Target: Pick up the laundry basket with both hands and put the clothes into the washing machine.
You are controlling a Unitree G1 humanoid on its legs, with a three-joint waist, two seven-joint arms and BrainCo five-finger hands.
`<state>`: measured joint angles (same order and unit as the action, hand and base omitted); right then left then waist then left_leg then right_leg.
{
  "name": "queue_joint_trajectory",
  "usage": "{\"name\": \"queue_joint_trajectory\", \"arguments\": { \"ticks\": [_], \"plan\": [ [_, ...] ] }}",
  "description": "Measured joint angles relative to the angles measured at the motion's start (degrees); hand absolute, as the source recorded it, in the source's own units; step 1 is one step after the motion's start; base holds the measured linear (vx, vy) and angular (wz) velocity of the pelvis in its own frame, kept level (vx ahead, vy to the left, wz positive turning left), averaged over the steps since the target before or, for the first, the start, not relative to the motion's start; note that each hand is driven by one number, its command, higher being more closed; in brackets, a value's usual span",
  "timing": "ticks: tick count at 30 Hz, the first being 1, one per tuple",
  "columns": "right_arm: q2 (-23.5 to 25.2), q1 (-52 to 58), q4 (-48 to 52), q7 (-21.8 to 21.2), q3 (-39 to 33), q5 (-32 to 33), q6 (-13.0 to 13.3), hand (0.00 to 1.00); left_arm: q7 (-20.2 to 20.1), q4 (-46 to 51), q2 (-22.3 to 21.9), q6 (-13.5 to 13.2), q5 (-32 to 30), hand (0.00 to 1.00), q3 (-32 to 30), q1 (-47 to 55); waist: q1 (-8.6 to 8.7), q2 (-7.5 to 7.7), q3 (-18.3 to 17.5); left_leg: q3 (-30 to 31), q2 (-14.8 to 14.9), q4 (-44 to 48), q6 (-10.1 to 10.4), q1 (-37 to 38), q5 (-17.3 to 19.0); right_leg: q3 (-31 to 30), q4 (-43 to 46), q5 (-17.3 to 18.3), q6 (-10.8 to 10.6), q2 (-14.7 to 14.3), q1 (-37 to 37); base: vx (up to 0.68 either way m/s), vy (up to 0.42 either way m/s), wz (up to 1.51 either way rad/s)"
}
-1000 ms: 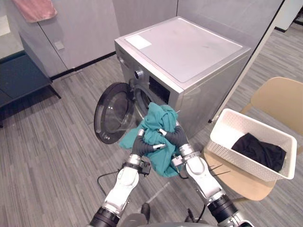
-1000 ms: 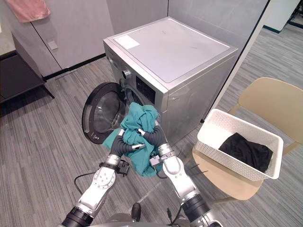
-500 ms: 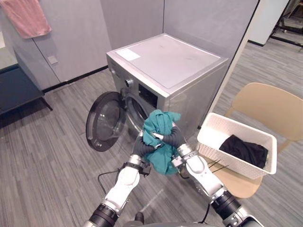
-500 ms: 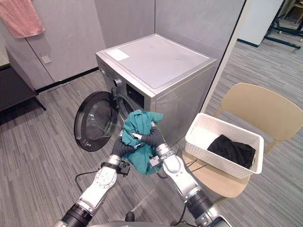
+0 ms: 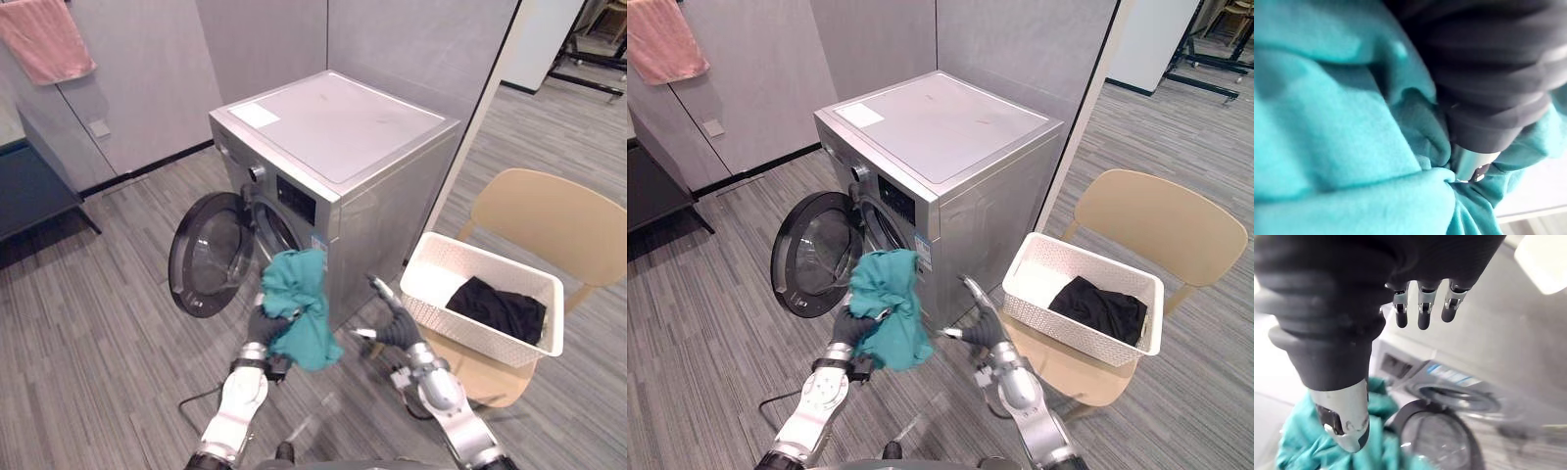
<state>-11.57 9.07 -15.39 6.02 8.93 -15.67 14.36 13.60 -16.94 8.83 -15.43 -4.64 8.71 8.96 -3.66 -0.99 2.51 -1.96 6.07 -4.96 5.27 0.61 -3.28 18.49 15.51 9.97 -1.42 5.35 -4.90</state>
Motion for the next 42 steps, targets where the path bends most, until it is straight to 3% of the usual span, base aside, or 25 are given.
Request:
{"name": "queue_joint_trajectory", "arguments": {
  "ticks": [5,8,11,16,18,19,20,21,22,23,24,27,29,31,32,33,34,35,36,37,38,40,41,42],
  "plan": [
    [0.7,-0.4,-13.0,0.3,-3.6,-0.9,-1.0,0.0,-1.8,-6.9,0.3,0.4,0.7,1.0,-0.9,0.7,0.08,0.44,0.6,4.5,-1.2,3.2,0.2,-6.1,-0.8,6.2,-0.1,0.0,0.0,1.7,-1.1,0.07,-0.008,0.65],
    [1.9,-2.8,-22.9,0.5,-5.7,-0.8,-2.1,0.0,-2.4,-9.6,0.1,0.9,1.8,1.0,-1.5,0.5,0.06,0.83,2.5,2.4,-3.2,3.4,-1.6,-9.8,-5.7,12.6,-1.2,0.1,-0.2,4.5,-0.5,-0.03,0.05,1.09],
    [3.0,-4.1,-30.0,0.5,-6.6,-0.7,-3.5,0.0,-2.5,-13.8,-0.3,1.5,1.8,1.0,-2.2,0.8,0.01,-0.22,3.6,-7.0,-3.1,4.0,-5.6,-10.1,-2.9,17.4,-1.0,0.8,-1.4,5.1,1.6,-0.03,0.093,0.73],
    [6.5,-7.5,-35.2,0.5,-6.7,-0.9,-4.6,0.0,-3.2,-22.0,-0.7,2.2,1.7,1.0,-4.5,1.3,-0.4,1.12,5.1,-6.2,-5.1,3.4,-5.7,-10.3,-1.5,18.3,-1.5,0.6,-3.3,6.6,2.1,0.03,0.09,0.22],
    [6.9,-7.0,-35.3,0.6,-6.7,-1.0,-5.0,0.0,-3.7,-22.3,-1.4,2.7,1.7,1.0,-4.5,2.4,-0.1,2.24,5.9,-7.4,-8.0,8.0,-6.1,-10.8,4.5,18.9,3.3,4.5,-6.4,11.1,2.8,0.1,0.13,0.42],
    [6.8,-6.5,-35.1,0.6,-6.7,-1.0,-5.0,0.0,-3.7,-22.2,-1.5,2.7,1.7,1.0,-4.4,2.5,-0.1,2.68,6.0,-8.0,-8.6,9.6,-6.6,-10.9,5.2,18.6,5.3,5.4,-6.0,12.7,2.8,0.15,0.098,0.56],
    [6.6,-5.4,-34.7,0.6,-6.7,-0.9,-5.1,0.0,-3.7,-21.5,-1.5,2.7,1.7,1.0,-4.4,2.8,0.08,3.27,6.5,-7.4,-9.6,13.3,-7.9,-11.4,6.8,15.4,9.3,7.8,-3.8,13.8,2.5,0.21,0.091,0.54],
    [6.5,-4.7,-34.7,0.6,-6.6,-0.7,-5.5,0.0,-3.6,-21.2,-1.5,2.7,1.6,1.0,-4.3,2.9,0.49,3.3,6.9,-5.7,-10.6,16.6,-8.9,-11.5,9.2,9.4,13.6,8.9,1.7,13.2,1.2,0.22,0.068,0.53],
    [6.4,-4.9,-34.7,0.6,-6.5,-0.6,-5.7,0.0,-3.6,-21.2,-1.6,2.7,1.6,1.0,-4.3,3.0,1.09,3.05,7.1,-5.1,-10.7,17.6,-9.7,-11.3,10.0,5.4,17.7,7.6,3.5,13.2,-0.5,0.27,0.105,0.52],
    [6.5,-5.3,-34.6,0.6,-6.1,-0.5,-5.8,0.0,-3.6,-21.3,-1.2,2.8,1.6,1.0,-4.2,2.8,1.85,2.65,7.7,-3.4,-10.7,18.0,-10.3,-10.4,10.4,0.5,23.8,6.5,3.1,12.7,-3.7,0.3,0.071,0.58],
    [6.7,-4.8,-33.7,0.5,-5.7,0.0,-5.7,0.0,-3.6,-21.1,-0.9,2.8,1.6,1.0,-3.8,1.5,3.02,2.46,8.7,-1.3,-9.9,17.8,-10.6,-8.7,11.2,-4.2,24.4,9.2,0.4,8.9,-6.6,0.29,0.048,0.52],
    [6.4,-5.4,-32.1,0.7,-5.6,1.5,-5.4,0.0,-3.6,-21.1,-0.7,2.8,1.6,1.0,-3.2,-1.3,3.29,2.41,10.3,0.4,-9.0,16.2,-10.3,-4.8,12.6,-4.5,20.5,9.1,-0.5,4.3,-12.9,0.3,-0.019,0.33],
    [6.4,-5.4,-31.4,1.3,-5.5,1.6,-5.2,0.0,-3.6,-21.0,-0.6,2.8,1.1,1.0,-1.2,-2.9,4.2,2.85,10.5,1.1,-9.3,15.3,-9.2,-2.0,14.0,-4.4,13.3,6.5,-1.1,2.6,-15.0,0.32,-0.063,0.51],
    [6.5,-4.9,-30.9,1.3,-5.7,1.7,-4.8,0.0,-4.1,-21.0,-0.7,2.7,-0.4,1.0,1.9,-3.9,6.23,3.45,9.9,4.1,-9.9,16.6,-7.0,0.5,17.0,-4.7,10.1,-0.1,1.3,2.1,-15.1,0.43,-0.122,0.75],
    [6.5,-4.6,-30.9,1.3,-5.6,1.7,-4.7,0.0,-4.6,-21.0,-0.7,2.7,-0.7,1.0,2.8,-4.0,6.54,3.38,9.0,4.5,-9.5,17.1,-6.0,0.7,17.8,-4.5,10.2,-1.8,2.1,1.4,-14.8,0.57,-0.154,0.7],
    [6.5,-4.6,-30.9,1.3,-5.8,1.6,-4.7,0.0,-4.9,-21.0,-1.1,2.7,-0.9,1.0,4.3,-4.4,6.59,3.35,8.5,3.0,-8.5,23.2,-4.6,-0.6,18.3,-4.2,9.9,-2.5,3.3,1.0,-13.5,0.58,-0.148,0.33],
    [6.3,-4.7,-30.7,1.3,-5.9,1.6,-4.7,0.0,-5.1,-20.8,-2.1,2.7,-1.2,1.0,5.4,-5.3,6.16,2.32,9.2,-0.1,-6.5,34.1,-0.6,-4.5,17.2,-3.7,8.2,-2.0,3.5,0.0,-10.8,0.7,-0.186,0.16],
    [6.0,-4.7,-30.4,1.2,-5.8,1.6,-4.7,0.0,-5.4,-20.8,-2.5,2.7,-1.3,1.0,5.6,-5.4,6.18,1.46,9.5,-2.0,-5.0,40.4,1.3,-6.5,16.0,-3.8,7.0,-1.9,3.6,-0.9,-9.0,0.56,-0.152,-0.29],
    [5.5,-4.6,-30.3,1.2,-5.4,1.6,-4.7,0.0,-6.0,-20.6,-3.8,2.7,-1.5,1.0,6.1,-5.2,5.7,-0.15,9.8,-5.3,-1.2,52.8,1.5,-10.0,12.2,-4.7,4.1,-1.5,4.4,-3.1,-5.0,0.46,-0.111,-0.48],
    [5.4,-4.7,-30.3,1.3,-5.4,1.7,-4.8,0.0,-6.0,-20.6,-4.1,2.7,-1.5,1.0,6.4,-5.2,5.38,-0.13,10.2,-6.8,0.8,57.4,0.4,-11.4,13.0,-5.6,3.2,-1.3,4.7,-4.2,-3.1,0.44,-0.063,-0.85],
    [5.7,-5.1,-30.3,1.4,-5.5,1.8,-4.8,0.0,-6.0,-20.5,-4.3,2.7,-1.7,1.0,7.1,-5.6,5.05,-0.54,10.1,-9.1,3.4,62.8,-2.3,-12.6,14.9,-8.0,1.5,-1.0,5.1,-5.3,0.0,0.62,-0.049,-0.98],
    [5.6,-5.3,-30.1,1.5,-5.6,2.1,-4.6,0.0,-6.0,-20.2,-4.3,2.7,-1.8,1.0,7.9,-6.5,4.7,1.02,11.0,-10.1,4.2,63.3,-3.8,-14.2,16.0,-12.0,-0.7,-1.0,5.1,-4.9,3.6,0.55,0.002,-0.95],
    [5.5,-5.2,-30.3,1.5,-5.6,2.2,-4.7,0.0,-6.0,-19.5,-4.2,2.7,-1.9,1.0,8.7,-7.2,4.39,1.12,11.2,-9.5,3.9,60.3,-4.6,-15.8,16.7,-14.4,-1.8,-1.0,5.1,-4.4,5.2,0.37,0.116,-0.94],
    [5.2,-5.4,-30.5,1.6,-6.3,2.2,-4.8,0.0,-6.0,-19.5,-4.4,2.6,-2.5,1.0,9.2,-7.8,4.29,1.75,11.6,-7.2,3.4,54.8,-3.5,-17.7,17.5,-16.5,-2.0,-1.0,5.1,-4.1,6.0,0.35,0.157,-0.93]
  ]
}}
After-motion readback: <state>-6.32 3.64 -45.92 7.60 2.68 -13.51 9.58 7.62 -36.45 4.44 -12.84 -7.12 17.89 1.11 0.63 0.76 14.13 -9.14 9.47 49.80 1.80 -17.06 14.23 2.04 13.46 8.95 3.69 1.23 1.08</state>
